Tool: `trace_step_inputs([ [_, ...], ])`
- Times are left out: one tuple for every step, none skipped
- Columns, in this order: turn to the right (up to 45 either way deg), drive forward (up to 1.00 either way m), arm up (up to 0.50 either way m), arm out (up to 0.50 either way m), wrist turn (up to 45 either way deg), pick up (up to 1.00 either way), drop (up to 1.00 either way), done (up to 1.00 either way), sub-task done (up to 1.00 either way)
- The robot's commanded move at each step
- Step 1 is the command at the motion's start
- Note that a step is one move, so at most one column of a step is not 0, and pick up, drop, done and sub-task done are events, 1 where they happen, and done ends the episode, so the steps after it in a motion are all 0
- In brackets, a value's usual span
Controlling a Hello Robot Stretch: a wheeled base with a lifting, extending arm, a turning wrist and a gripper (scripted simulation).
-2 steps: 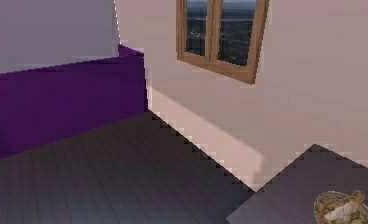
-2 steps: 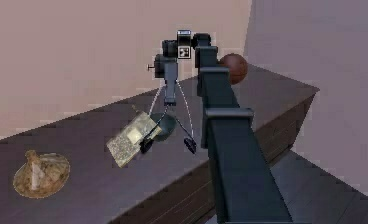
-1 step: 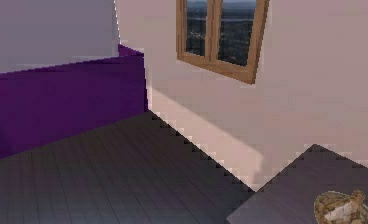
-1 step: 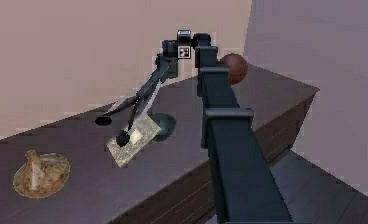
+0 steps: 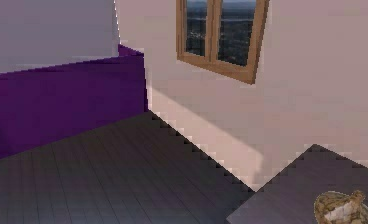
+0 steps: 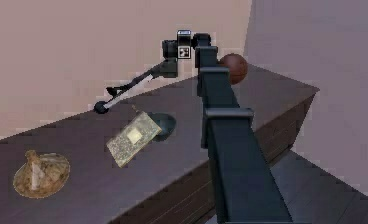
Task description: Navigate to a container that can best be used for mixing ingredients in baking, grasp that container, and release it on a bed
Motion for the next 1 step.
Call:
trace_step_inputs([
  [0.0,0.0,0.0,0.0,45.0,0.0,0.0,0.0,0.0],
])
